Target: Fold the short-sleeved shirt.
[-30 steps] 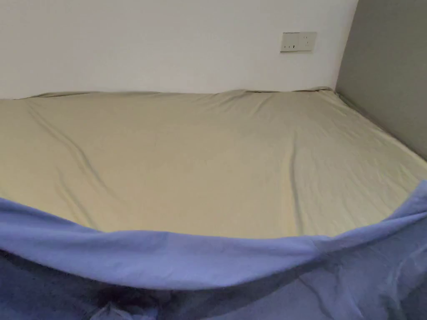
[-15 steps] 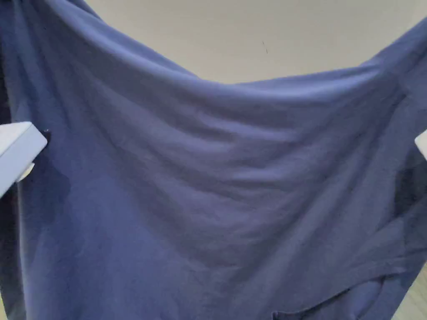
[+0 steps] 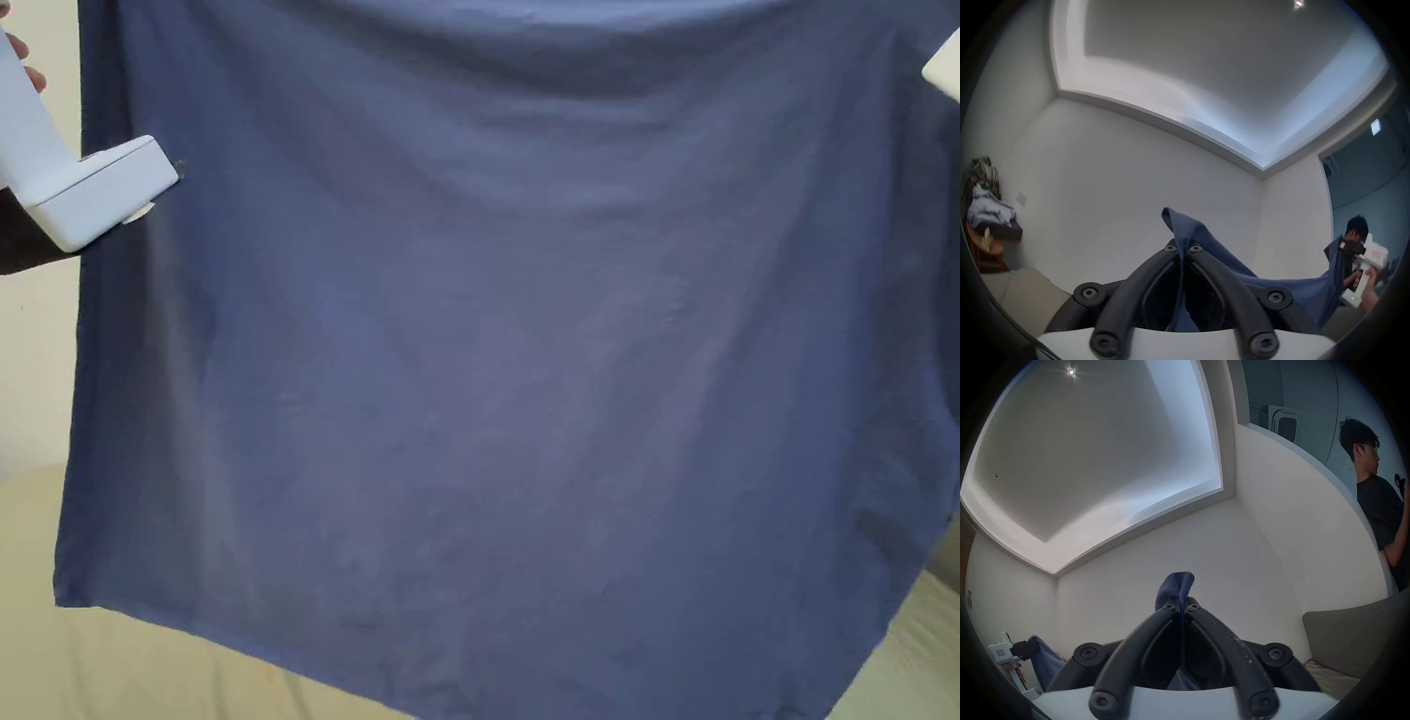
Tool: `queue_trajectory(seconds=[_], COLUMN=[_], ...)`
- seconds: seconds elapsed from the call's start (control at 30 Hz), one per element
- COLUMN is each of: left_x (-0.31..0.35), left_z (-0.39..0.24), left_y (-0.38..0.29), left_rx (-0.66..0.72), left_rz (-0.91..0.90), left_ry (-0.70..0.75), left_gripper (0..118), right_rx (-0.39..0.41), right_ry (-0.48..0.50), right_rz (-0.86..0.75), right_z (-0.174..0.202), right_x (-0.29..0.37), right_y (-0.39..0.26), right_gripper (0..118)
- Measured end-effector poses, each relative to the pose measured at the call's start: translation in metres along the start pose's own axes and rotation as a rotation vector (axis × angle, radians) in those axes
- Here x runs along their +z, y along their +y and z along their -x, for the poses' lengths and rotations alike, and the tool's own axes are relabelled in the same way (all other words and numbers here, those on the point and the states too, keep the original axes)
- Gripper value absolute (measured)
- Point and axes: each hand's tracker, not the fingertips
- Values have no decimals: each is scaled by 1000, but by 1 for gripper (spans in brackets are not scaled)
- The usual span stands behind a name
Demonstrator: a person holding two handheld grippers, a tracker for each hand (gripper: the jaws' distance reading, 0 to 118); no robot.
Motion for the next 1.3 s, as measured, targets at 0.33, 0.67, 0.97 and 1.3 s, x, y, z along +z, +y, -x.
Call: queue_trajectory(seconds=[0.33, 0.67, 0.97, 1.3], left_x=[69, 213, 413, 577], left_z=[40, 81, 85, 63], left_y=[-44, -145, -201, -253], left_rx=[76, 147, 247, 169], left_rz=[-7, 200, 429, 792], left_ry=[-29, 39, 132, 207], left_gripper=[1, 1, 1, 1], right_rx=[-3, -52, 53, 14], right_ry=[120, 223, 74, -123], right_rz=[40, 198, 413, 843], right_z=[-3, -10, -25, -21], right_x=[45, 190, 404, 591], right_y=[-21, -95, -158, -229], right_gripper=[4, 4, 4, 4])
